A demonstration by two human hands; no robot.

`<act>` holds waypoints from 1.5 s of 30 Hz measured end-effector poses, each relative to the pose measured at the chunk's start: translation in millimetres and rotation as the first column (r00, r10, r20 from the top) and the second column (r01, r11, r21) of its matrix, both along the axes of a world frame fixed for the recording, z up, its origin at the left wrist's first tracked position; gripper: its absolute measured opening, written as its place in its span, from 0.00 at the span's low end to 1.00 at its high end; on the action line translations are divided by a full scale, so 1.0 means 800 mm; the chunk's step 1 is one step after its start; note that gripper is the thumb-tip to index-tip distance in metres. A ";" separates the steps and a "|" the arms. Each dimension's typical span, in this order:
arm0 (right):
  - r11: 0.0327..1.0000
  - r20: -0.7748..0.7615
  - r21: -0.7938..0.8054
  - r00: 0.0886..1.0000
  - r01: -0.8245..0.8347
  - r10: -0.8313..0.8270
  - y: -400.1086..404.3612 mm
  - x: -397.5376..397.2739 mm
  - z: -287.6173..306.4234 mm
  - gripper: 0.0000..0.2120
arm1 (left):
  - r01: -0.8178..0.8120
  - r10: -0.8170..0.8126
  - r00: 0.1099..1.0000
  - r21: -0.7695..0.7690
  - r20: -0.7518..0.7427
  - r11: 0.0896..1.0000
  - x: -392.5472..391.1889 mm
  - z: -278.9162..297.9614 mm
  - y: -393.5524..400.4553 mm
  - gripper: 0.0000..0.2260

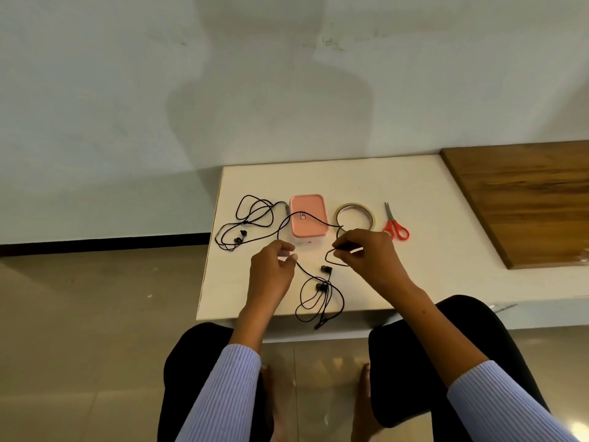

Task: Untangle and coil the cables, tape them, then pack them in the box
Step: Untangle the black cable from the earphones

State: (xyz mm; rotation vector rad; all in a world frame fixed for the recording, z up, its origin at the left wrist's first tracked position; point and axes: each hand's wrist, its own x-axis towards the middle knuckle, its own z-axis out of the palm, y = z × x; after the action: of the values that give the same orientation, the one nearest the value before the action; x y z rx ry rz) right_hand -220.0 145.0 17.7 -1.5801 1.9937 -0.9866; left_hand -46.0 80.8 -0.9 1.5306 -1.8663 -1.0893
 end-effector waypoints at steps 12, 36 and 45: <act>0.953 -0.299 0.114 0.905 -0.281 0.303 -0.004 0.011 -0.016 0.08 | 0.517 -0.399 0.829 -0.266 0.392 0.814 -0.018 0.020 -0.021 0.11; 0.953 -0.124 0.162 0.963 0.256 -0.238 -0.018 0.002 -0.039 0.09 | 0.244 -0.200 0.930 -0.111 0.310 0.963 0.012 -0.007 0.003 0.04; 0.922 -0.056 0.316 0.974 0.225 -0.218 0.004 -0.036 -0.021 0.11 | 0.287 -0.228 0.888 -0.092 0.399 0.954 0.013 -0.005 -0.001 0.02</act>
State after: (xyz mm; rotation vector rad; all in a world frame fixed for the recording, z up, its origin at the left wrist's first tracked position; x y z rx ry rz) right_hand -248.6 148.1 1.0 -1.2140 2.2498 -0.6770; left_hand -35.9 80.1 -5.0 1.5215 -2.4185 -0.7666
